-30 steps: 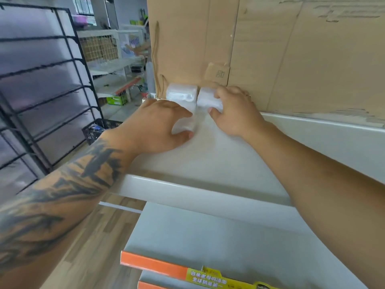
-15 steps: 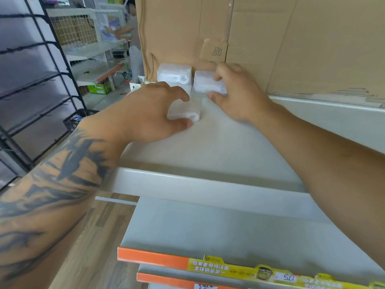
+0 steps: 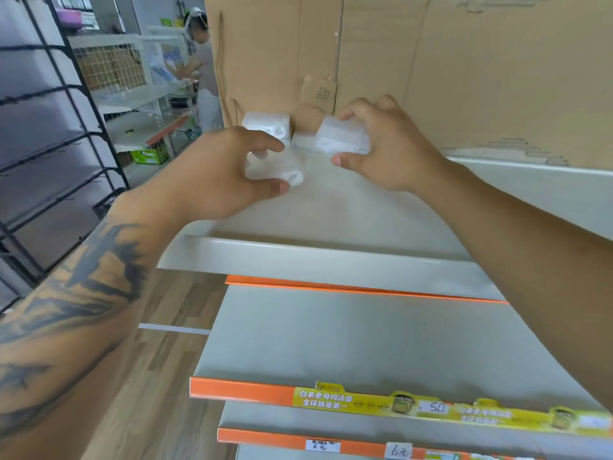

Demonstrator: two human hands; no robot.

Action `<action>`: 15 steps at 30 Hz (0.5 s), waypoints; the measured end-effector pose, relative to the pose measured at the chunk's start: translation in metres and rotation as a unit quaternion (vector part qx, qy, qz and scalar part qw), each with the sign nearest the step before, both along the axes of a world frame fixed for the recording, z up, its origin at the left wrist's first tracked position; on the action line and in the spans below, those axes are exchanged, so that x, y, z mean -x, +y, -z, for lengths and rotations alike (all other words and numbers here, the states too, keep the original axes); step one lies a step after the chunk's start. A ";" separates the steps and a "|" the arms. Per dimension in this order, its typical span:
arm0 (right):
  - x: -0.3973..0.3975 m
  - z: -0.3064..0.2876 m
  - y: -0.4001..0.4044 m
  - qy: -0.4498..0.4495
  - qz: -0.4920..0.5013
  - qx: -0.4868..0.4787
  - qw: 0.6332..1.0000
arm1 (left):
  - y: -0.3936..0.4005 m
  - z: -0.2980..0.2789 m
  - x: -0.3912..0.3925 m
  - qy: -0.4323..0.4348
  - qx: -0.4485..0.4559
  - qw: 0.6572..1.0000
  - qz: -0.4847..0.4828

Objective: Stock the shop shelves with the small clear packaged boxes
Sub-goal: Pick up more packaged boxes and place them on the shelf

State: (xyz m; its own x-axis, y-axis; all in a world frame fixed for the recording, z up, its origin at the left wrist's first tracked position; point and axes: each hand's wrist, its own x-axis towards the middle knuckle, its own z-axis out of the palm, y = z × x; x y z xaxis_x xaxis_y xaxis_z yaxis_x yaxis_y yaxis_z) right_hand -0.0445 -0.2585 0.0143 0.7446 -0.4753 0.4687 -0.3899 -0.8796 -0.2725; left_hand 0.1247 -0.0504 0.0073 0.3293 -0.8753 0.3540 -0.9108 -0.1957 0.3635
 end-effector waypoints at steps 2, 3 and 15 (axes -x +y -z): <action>0.030 0.000 0.018 -0.005 -0.018 -0.002 1.000 | 0.017 0.002 0.023 0.001 0.028 1.000 0.006; 0.048 0.002 0.027 -0.012 -0.024 -0.008 1.000 | 0.025 0.005 0.037 0.006 0.049 0.999 0.007; 0.324 0.093 0.135 -0.146 -0.007 -0.084 0.986 | 0.093 0.089 0.263 0.060 0.083 0.991 0.087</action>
State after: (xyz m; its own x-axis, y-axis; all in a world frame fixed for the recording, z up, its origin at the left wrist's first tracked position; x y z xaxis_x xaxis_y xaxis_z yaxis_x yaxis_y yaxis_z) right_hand -0.3682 -0.1234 -0.0787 0.5968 -0.5551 0.5794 -0.2622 -0.8174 -0.5129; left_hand -0.1385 0.0428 -0.0814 0.2279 -0.8554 0.4651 -0.8736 0.0313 0.4856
